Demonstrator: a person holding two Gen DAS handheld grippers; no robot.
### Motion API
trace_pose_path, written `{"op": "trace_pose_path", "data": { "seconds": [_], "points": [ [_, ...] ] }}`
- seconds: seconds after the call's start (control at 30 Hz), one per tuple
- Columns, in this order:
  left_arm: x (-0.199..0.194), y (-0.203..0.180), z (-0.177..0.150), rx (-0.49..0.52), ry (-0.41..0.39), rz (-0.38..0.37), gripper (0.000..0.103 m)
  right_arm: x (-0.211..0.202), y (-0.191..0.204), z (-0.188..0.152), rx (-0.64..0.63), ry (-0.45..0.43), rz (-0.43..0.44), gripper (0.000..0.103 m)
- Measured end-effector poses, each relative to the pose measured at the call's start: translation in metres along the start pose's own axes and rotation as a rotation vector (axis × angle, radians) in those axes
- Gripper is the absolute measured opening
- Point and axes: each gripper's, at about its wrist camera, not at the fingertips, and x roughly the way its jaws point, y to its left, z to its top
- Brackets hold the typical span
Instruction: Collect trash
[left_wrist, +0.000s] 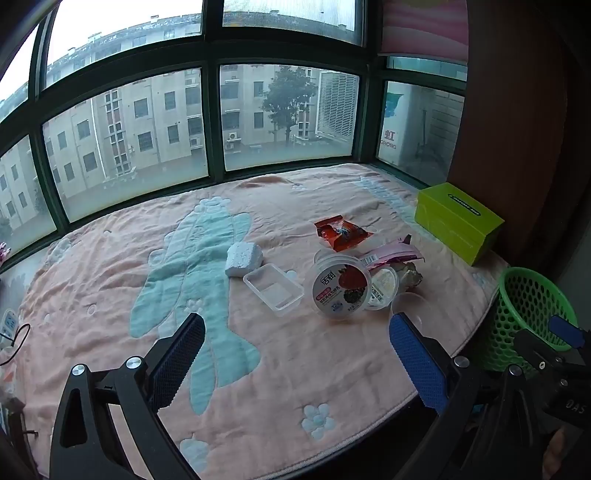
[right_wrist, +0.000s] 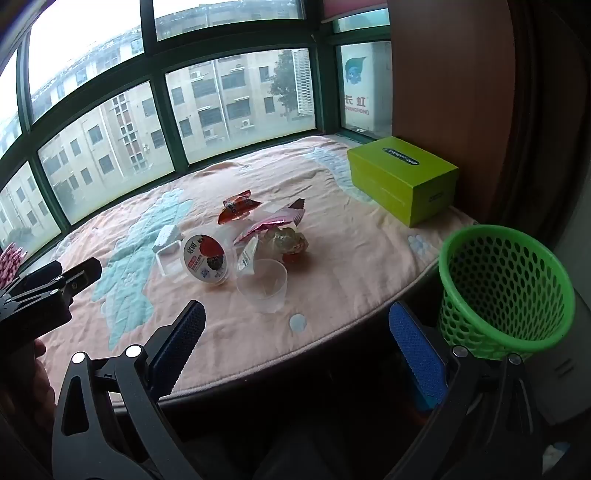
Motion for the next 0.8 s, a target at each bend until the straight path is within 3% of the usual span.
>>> {"op": "trace_pose_path", "data": {
  "seconds": [0.8],
  "points": [
    [-0.0014,-0.0004,-0.0043,-0.006,0.007,0.002,0.097,0.0032,-0.0001,0.0002,0.001,0.000,0.004,0.098]
  ]
}}
